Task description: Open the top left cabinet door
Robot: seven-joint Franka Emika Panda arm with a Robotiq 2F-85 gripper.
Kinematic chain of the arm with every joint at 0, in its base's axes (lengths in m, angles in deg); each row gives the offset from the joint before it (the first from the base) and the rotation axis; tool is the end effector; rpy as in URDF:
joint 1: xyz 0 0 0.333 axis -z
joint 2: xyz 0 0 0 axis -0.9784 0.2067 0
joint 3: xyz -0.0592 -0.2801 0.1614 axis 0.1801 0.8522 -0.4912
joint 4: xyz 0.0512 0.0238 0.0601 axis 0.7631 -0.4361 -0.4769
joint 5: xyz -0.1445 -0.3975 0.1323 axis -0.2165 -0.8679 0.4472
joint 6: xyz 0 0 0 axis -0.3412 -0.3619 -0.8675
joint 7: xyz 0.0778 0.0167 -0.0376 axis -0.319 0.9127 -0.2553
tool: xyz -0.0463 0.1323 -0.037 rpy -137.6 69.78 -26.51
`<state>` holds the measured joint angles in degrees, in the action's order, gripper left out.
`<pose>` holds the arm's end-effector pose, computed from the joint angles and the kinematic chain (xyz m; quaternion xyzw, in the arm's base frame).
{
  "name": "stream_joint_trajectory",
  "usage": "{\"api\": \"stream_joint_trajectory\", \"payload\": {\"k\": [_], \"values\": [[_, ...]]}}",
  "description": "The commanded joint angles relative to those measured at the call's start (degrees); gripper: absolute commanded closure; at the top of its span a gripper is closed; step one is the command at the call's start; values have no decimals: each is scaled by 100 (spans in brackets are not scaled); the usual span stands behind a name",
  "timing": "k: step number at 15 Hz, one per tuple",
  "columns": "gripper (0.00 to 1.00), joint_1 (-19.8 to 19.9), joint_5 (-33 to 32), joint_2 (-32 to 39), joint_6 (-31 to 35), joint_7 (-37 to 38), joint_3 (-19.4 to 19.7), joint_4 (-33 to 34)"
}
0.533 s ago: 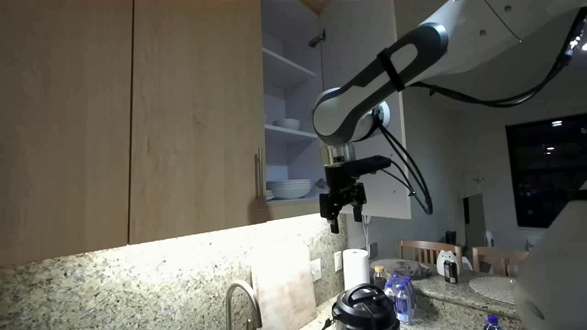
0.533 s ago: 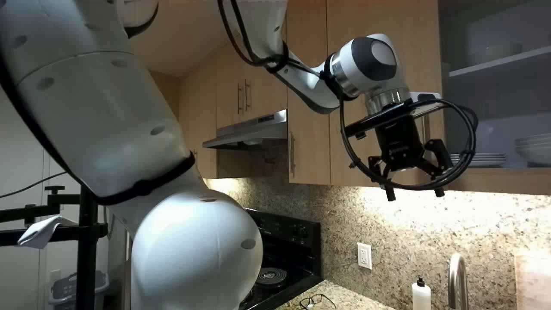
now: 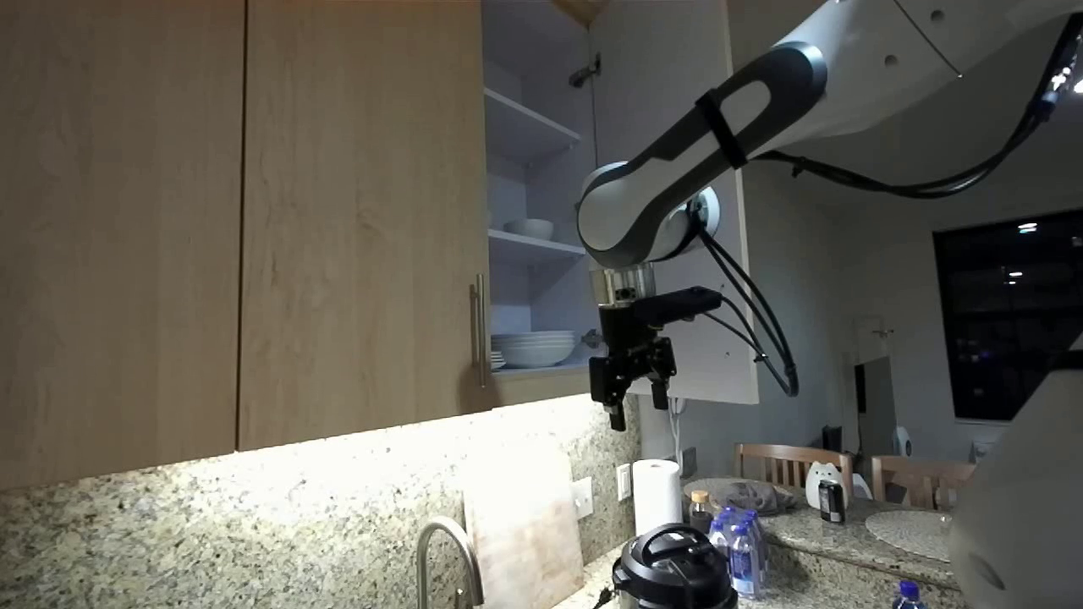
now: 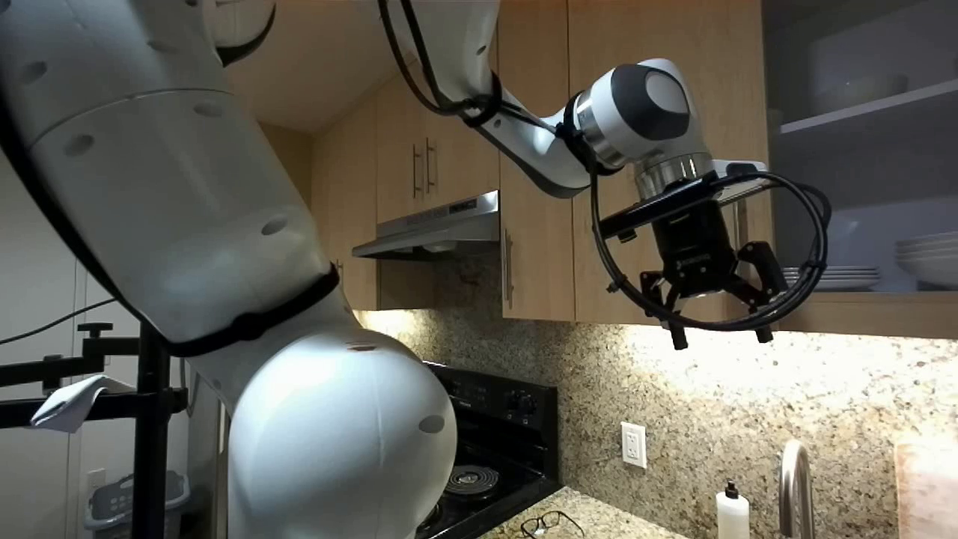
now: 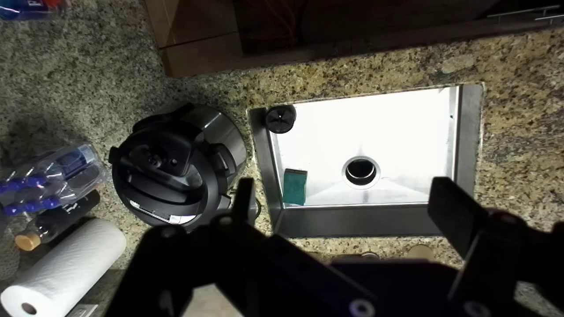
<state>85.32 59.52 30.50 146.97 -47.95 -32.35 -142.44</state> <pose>0.4385 -0.0835 0.4601 0.9933 -0.0467 0.0370 0.0986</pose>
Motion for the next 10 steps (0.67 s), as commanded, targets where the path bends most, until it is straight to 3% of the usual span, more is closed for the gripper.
{"api": "stream_joint_trajectory", "payload": {"k": [1,10], "values": [[0,-62,-26,2,-23,24,50,14],[0,-49,-45,63,-30,-65,99,98]]}}
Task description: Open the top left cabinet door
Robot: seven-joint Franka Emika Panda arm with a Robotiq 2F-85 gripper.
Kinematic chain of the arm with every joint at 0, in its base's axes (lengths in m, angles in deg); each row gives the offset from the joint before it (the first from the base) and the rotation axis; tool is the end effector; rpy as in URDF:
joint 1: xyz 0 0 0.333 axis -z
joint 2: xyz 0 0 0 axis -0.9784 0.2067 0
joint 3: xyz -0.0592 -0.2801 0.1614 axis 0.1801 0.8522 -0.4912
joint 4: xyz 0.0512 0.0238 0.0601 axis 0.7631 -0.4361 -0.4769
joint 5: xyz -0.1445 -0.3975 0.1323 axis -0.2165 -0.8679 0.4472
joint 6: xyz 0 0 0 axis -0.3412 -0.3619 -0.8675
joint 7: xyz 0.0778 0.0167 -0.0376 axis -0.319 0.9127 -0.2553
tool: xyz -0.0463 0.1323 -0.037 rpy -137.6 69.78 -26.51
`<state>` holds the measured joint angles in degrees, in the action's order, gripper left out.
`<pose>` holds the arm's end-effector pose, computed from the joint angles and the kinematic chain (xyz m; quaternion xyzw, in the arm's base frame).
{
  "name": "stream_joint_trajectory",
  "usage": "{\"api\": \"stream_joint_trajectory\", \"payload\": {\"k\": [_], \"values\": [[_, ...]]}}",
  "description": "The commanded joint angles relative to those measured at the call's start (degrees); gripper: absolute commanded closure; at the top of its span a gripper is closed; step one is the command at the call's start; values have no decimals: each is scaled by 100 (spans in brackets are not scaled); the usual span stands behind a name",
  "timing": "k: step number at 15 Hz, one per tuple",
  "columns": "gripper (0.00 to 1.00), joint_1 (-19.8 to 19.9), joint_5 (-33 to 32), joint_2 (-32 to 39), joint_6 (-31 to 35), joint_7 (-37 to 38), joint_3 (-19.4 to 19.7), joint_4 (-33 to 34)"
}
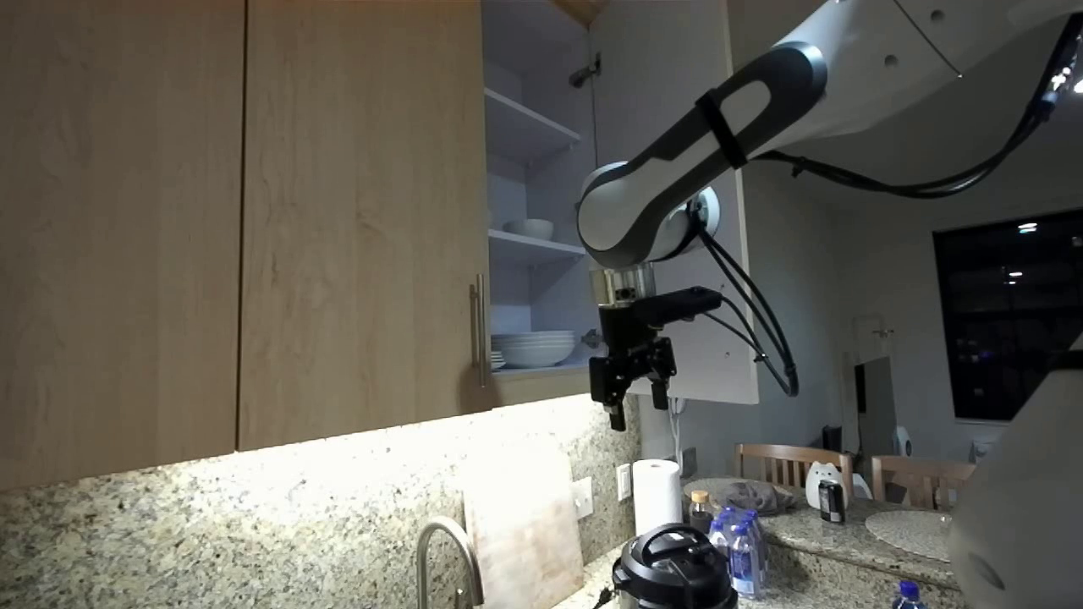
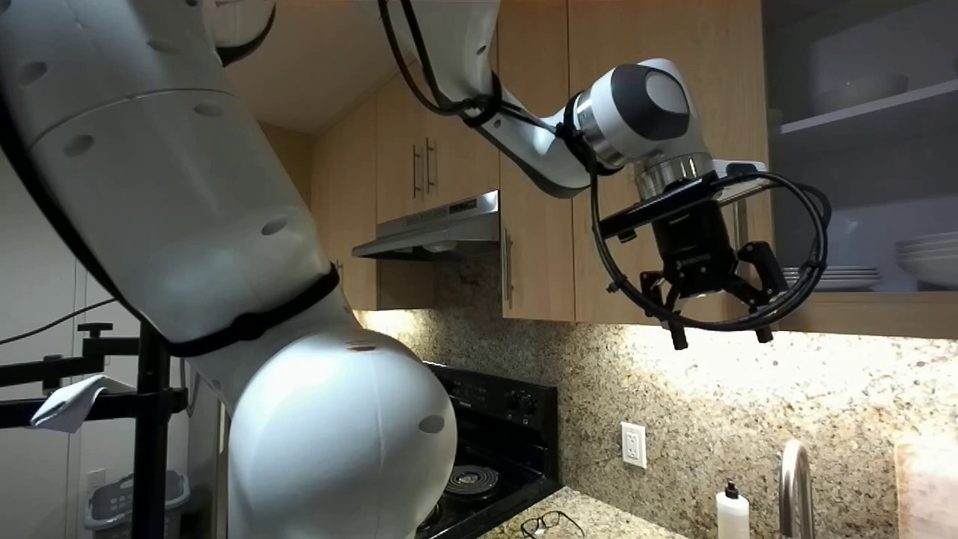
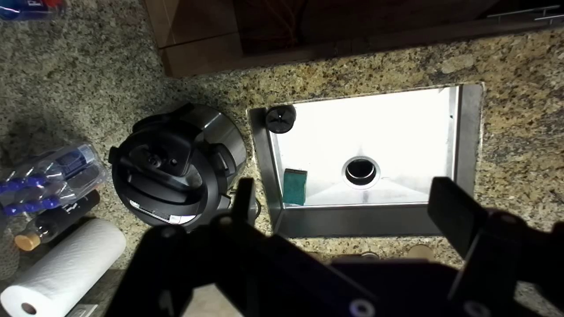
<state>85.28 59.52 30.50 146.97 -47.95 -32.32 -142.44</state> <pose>0.4385 -0.0834 0.4601 0.9934 -0.0466 0.0370 0.0985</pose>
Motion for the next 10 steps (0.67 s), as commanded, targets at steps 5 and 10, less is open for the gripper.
{"api": "stream_joint_trajectory", "payload": {"k": [5,10], "values": [[0,-75,-82,109,173,-694,387,370],[0,-351,163,334,711,-2046,874,960]]}}
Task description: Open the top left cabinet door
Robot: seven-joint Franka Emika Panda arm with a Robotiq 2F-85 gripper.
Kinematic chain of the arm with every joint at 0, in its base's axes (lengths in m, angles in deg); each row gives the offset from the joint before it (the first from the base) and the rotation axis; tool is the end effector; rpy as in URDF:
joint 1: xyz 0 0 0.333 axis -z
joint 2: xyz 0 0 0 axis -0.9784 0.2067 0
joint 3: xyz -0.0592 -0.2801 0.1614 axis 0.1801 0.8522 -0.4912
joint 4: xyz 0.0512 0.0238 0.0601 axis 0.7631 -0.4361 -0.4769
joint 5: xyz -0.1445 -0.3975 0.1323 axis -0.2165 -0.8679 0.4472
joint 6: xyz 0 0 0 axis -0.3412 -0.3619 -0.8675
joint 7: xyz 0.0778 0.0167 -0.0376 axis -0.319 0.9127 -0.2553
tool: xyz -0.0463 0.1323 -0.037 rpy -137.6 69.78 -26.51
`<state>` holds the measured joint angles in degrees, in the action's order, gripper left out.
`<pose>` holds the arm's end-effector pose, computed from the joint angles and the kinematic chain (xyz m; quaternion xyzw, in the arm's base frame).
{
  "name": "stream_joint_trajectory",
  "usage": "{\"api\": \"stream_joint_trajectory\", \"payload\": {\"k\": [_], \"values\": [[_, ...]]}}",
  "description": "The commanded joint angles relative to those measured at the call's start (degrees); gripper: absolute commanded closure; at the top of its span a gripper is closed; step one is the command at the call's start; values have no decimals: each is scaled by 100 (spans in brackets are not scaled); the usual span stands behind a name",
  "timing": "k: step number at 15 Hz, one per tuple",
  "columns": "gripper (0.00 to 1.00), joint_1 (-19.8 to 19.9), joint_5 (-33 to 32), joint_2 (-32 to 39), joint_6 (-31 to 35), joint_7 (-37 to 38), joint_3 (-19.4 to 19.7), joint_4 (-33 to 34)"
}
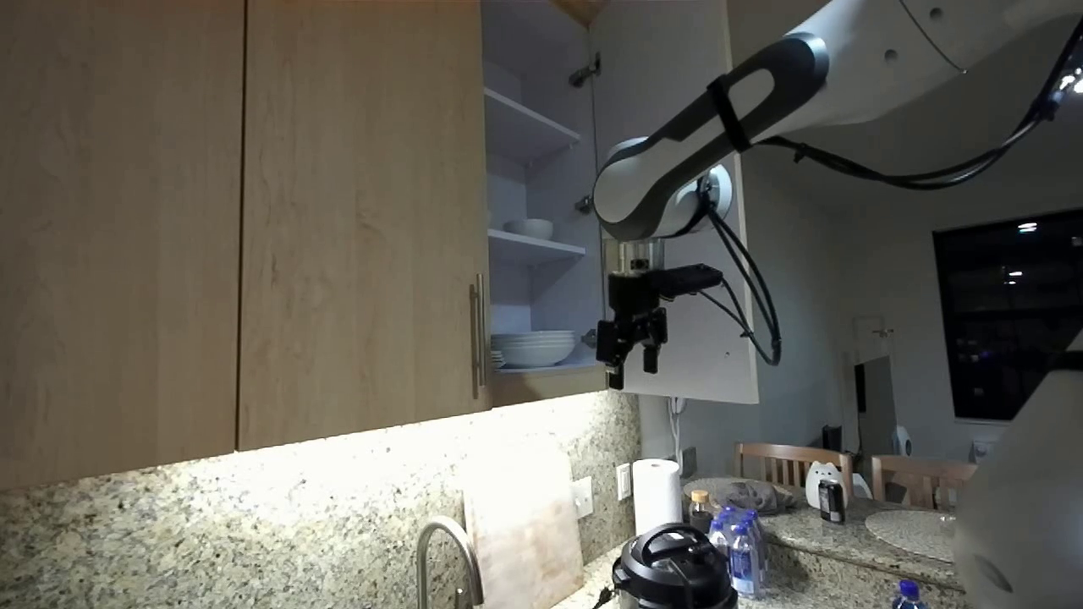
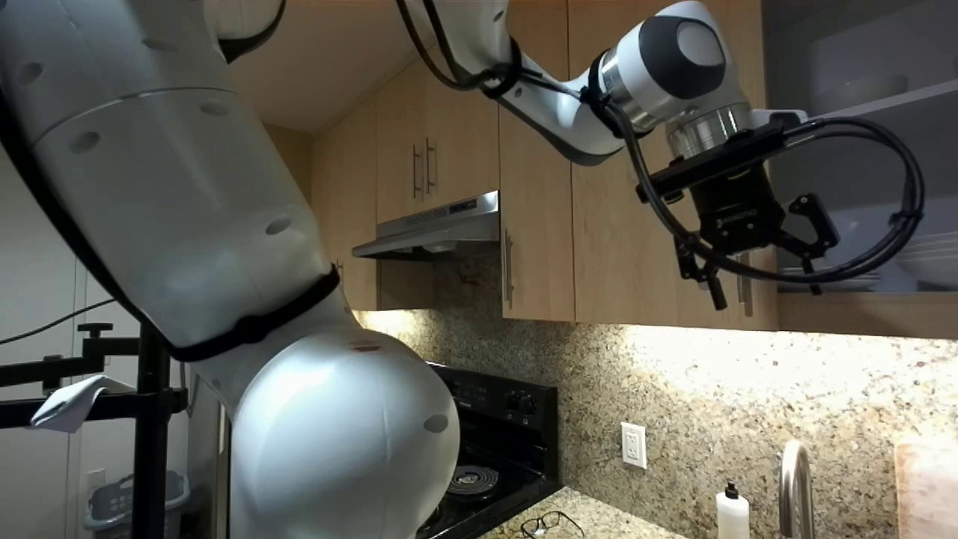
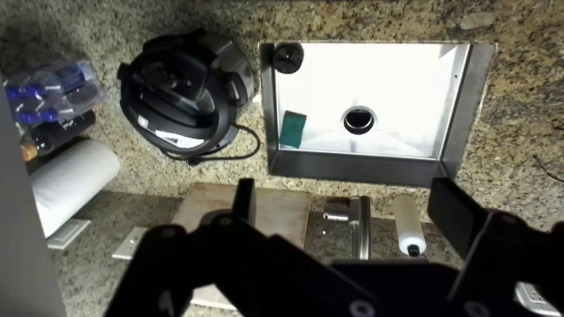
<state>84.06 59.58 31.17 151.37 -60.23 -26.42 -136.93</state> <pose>0.4583 -0.1261 0.5134 0.9898 0.0222 0.1055 0.0933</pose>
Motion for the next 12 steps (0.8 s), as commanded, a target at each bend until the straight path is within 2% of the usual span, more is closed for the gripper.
{"api": "stream_joint_trajectory", "payload": {"k": [1,4,8,12], "values": [[0,-314,233,323,373,-1084,371,528],[0,-662,562,626,523,-1936,576,1062],[0,-1110,1405,1149,409,-3095,785,1900],[0,-1251,2496,1750,194,-4321,892,2677]]}}
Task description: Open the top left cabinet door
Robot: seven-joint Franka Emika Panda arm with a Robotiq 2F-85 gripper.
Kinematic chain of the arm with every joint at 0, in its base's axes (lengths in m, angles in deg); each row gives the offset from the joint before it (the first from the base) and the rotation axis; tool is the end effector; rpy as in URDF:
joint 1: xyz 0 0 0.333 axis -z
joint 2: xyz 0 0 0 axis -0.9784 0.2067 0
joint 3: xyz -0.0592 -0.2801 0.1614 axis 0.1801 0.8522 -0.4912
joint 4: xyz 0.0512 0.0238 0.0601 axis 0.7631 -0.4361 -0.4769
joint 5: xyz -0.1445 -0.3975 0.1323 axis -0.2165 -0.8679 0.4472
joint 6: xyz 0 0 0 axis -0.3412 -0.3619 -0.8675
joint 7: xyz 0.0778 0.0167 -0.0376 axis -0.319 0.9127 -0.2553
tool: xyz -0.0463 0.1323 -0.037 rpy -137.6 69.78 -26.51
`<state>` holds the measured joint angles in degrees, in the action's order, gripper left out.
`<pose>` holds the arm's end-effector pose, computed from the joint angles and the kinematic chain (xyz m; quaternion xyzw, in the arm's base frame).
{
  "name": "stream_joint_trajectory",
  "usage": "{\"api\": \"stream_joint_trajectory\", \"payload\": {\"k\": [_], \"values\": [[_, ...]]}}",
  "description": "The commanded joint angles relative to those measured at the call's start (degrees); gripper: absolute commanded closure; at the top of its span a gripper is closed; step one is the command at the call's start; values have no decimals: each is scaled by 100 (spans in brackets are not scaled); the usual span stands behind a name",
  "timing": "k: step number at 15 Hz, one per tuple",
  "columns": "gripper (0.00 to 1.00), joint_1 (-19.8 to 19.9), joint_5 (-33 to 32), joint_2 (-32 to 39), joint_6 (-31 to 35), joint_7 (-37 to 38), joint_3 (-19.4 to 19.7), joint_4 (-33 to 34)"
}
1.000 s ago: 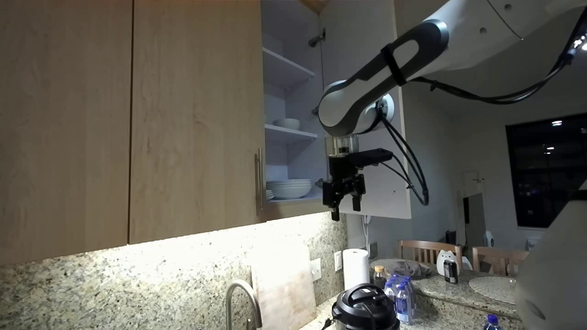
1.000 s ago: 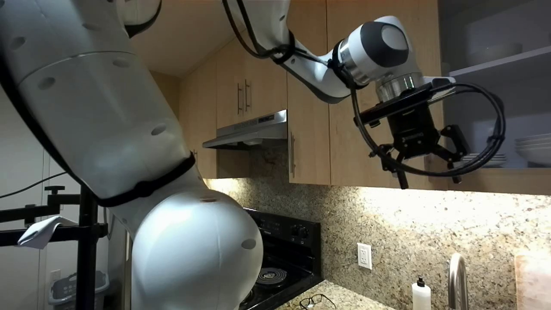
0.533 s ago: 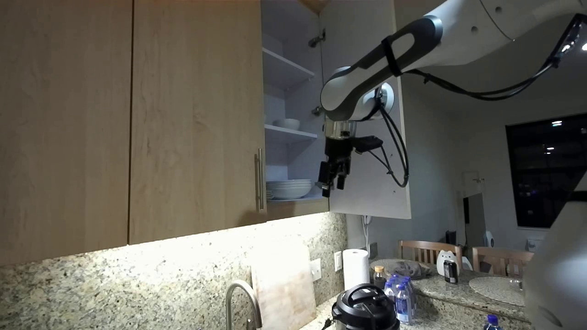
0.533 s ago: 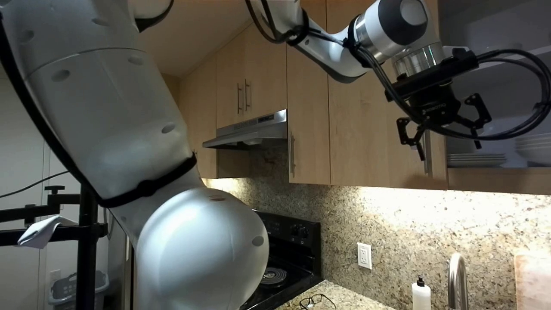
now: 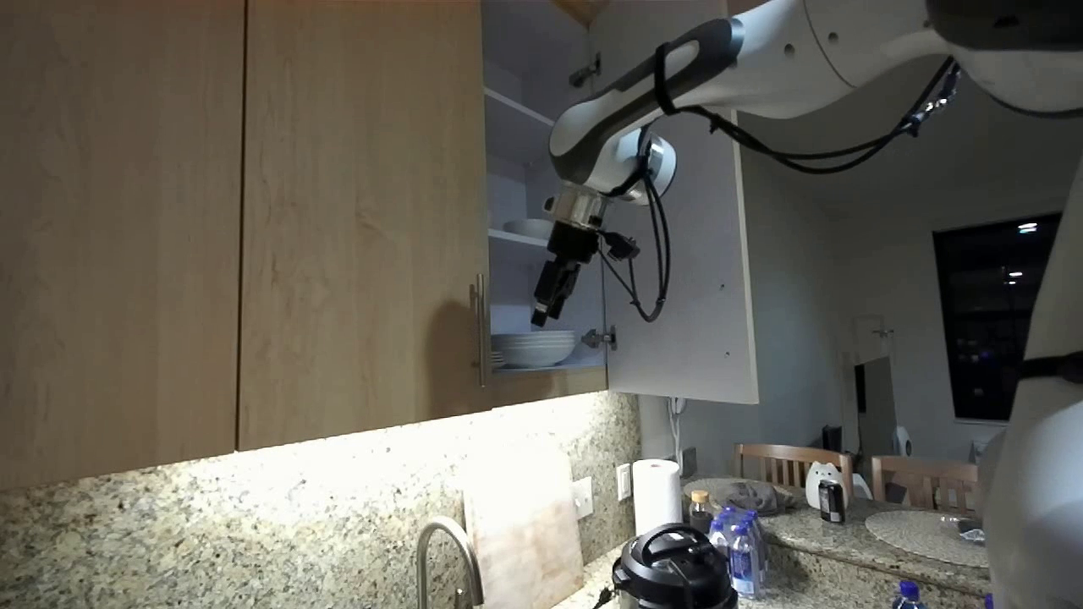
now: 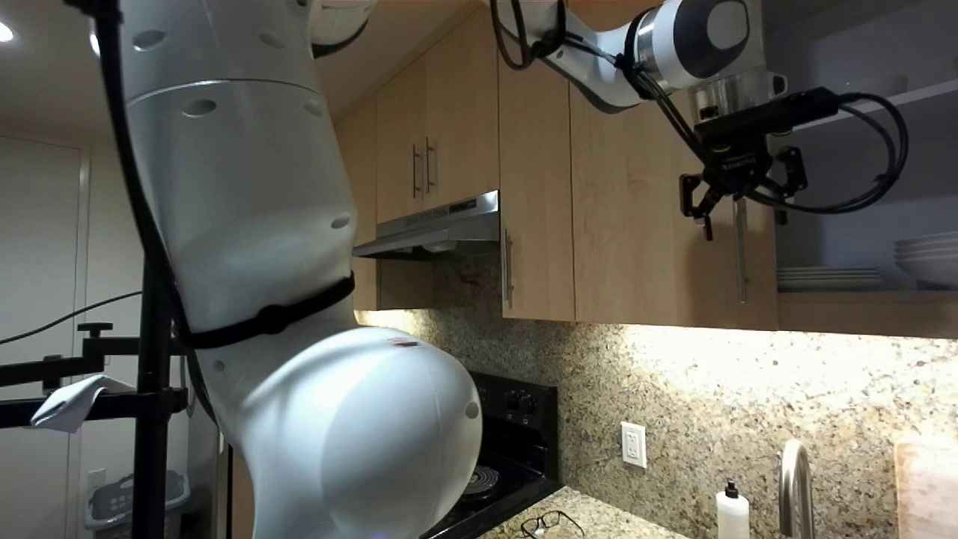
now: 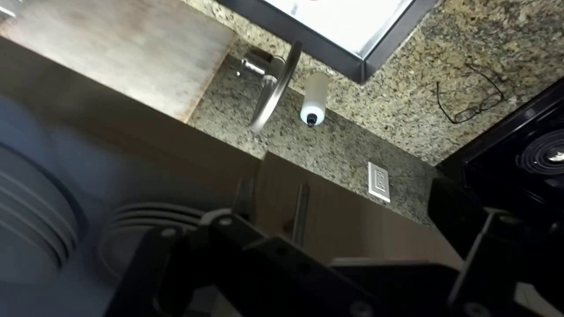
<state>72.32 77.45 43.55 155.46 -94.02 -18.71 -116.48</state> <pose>0.5623 -0.0936 0.6114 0.9313 0.2774 0.2349 0.0246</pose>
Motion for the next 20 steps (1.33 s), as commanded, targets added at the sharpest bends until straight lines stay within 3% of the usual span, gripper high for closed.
{"api": "stream_joint_trajectory", "payload": {"k": [1,6,10,14,20], "values": [[0,-49,993,650,-311,-1233,119,809],[0,296,2008,1302,-901,-2335,-3,1612],[0,607,2399,1725,-1421,-2838,-154,2161],[0,876,2637,2100,-1805,-3117,-372,2646],[0,1153,2946,2385,-1764,-3140,-696,2942]]}}
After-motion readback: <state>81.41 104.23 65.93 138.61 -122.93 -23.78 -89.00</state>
